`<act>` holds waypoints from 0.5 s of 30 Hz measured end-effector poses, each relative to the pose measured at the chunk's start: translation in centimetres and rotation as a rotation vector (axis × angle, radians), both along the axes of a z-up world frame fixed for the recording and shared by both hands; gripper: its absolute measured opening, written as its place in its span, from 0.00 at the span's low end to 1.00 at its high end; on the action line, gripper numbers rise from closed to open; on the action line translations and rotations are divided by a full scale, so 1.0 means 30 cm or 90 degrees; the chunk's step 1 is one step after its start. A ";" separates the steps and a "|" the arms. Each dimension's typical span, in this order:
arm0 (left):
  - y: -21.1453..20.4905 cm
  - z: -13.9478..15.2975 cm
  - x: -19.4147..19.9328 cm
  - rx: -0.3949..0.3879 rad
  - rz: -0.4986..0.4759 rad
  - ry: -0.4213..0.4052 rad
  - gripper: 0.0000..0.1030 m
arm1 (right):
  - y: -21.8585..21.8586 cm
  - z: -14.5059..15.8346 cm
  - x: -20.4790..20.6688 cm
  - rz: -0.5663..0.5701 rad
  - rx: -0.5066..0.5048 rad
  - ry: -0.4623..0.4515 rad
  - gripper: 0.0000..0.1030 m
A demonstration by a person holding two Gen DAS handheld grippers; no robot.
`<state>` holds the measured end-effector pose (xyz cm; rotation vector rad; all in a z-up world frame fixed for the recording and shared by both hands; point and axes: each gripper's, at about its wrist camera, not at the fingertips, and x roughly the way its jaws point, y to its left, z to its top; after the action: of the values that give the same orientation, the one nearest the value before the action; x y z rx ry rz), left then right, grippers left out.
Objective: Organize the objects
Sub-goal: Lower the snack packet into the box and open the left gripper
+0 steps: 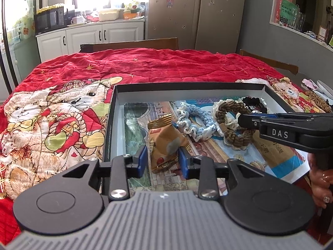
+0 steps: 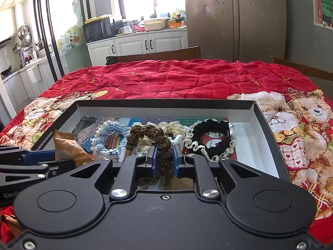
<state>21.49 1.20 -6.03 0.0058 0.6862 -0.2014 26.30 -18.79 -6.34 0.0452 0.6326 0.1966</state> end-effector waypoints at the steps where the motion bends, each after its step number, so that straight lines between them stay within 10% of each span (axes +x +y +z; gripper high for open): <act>1: -0.001 0.000 0.000 0.000 0.000 -0.001 0.51 | 0.001 -0.001 0.000 0.000 -0.002 0.000 0.15; 15: -0.010 0.014 -0.023 0.016 -0.006 -0.030 0.67 | -0.011 0.019 -0.019 -0.006 0.005 -0.027 0.38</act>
<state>20.81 0.89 -5.61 0.0372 0.6422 -0.2005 25.72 -19.11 -5.78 0.0516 0.5896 0.1902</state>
